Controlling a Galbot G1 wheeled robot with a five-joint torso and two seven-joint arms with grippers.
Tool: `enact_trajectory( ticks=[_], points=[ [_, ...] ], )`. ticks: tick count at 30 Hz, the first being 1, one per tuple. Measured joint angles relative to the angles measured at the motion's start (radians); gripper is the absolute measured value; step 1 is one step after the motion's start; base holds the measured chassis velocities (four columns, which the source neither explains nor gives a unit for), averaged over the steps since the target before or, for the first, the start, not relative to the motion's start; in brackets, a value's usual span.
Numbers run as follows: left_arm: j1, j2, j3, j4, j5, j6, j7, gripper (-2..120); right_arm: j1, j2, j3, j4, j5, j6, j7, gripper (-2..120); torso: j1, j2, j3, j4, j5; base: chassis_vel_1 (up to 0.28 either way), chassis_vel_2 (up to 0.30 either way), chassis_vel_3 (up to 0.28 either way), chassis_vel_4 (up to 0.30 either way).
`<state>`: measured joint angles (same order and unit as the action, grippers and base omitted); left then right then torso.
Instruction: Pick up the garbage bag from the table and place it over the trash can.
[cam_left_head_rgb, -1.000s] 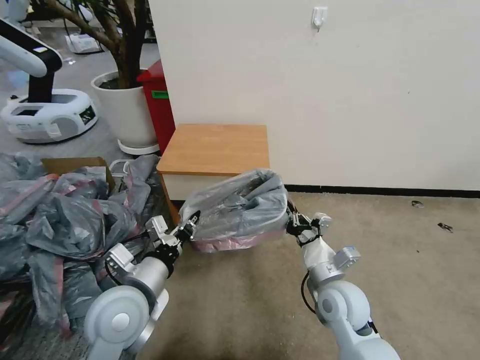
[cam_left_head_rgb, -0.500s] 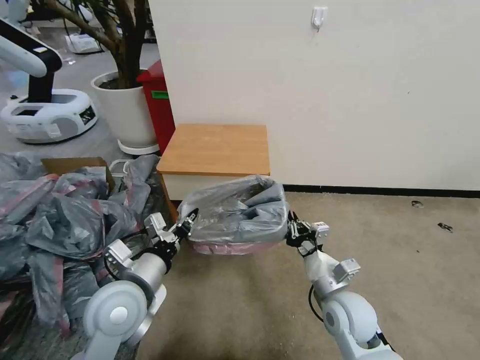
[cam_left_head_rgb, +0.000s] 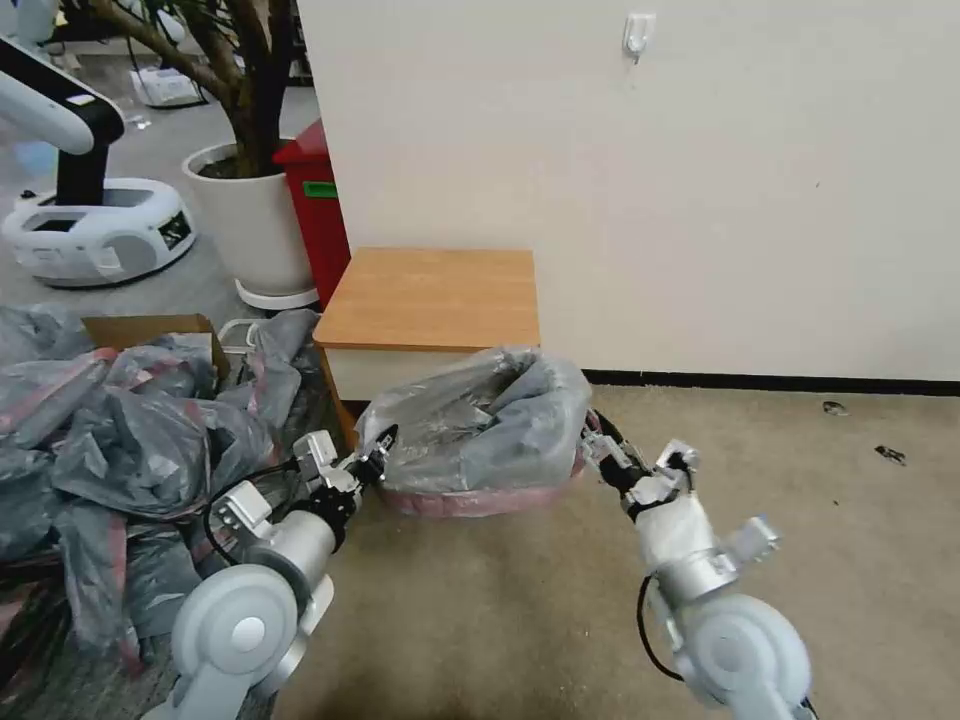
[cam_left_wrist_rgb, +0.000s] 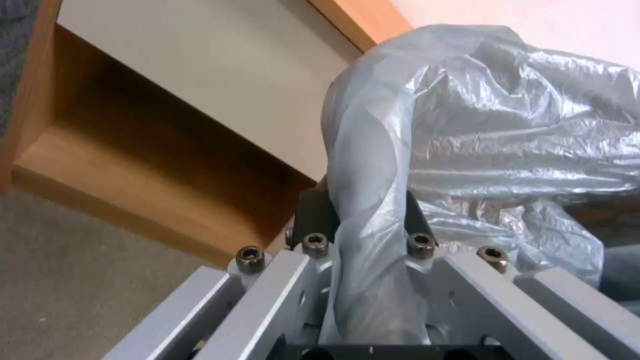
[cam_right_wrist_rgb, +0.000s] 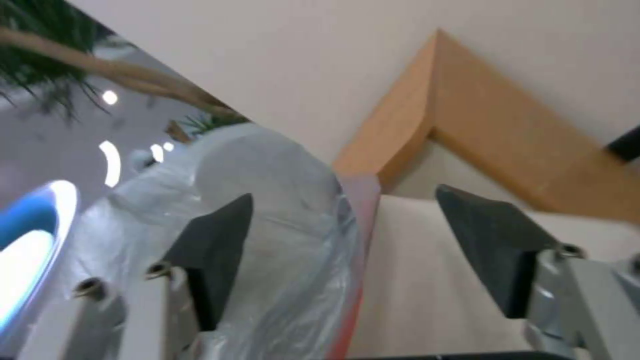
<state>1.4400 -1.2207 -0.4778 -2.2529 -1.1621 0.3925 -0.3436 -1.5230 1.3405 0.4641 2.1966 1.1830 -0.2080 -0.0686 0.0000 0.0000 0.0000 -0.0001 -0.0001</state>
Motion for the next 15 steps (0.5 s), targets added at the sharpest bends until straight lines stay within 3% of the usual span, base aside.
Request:
enact_trajectory(
  ticks=[7,15],
  points=[
    [0.0,0.0,-0.001,0.0,-0.005,-0.002,-0.005,5,-0.01,0.006,0.006,0.001,0.028,-0.012,-0.001,99,0.0,0.0,0.0,0.0001,0.0001,0.0,0.0,0.0,0.0],
    [-0.004,0.008,-0.017,0.009,-0.046,-0.004,-0.036,5,-0.053,0.01,0.032,0.017,0.022,-0.009,-0.019,100,0.0,0.0,0.0,0.0001,0.0001,0.0,0.0,0.0,0.0]
  ],
)
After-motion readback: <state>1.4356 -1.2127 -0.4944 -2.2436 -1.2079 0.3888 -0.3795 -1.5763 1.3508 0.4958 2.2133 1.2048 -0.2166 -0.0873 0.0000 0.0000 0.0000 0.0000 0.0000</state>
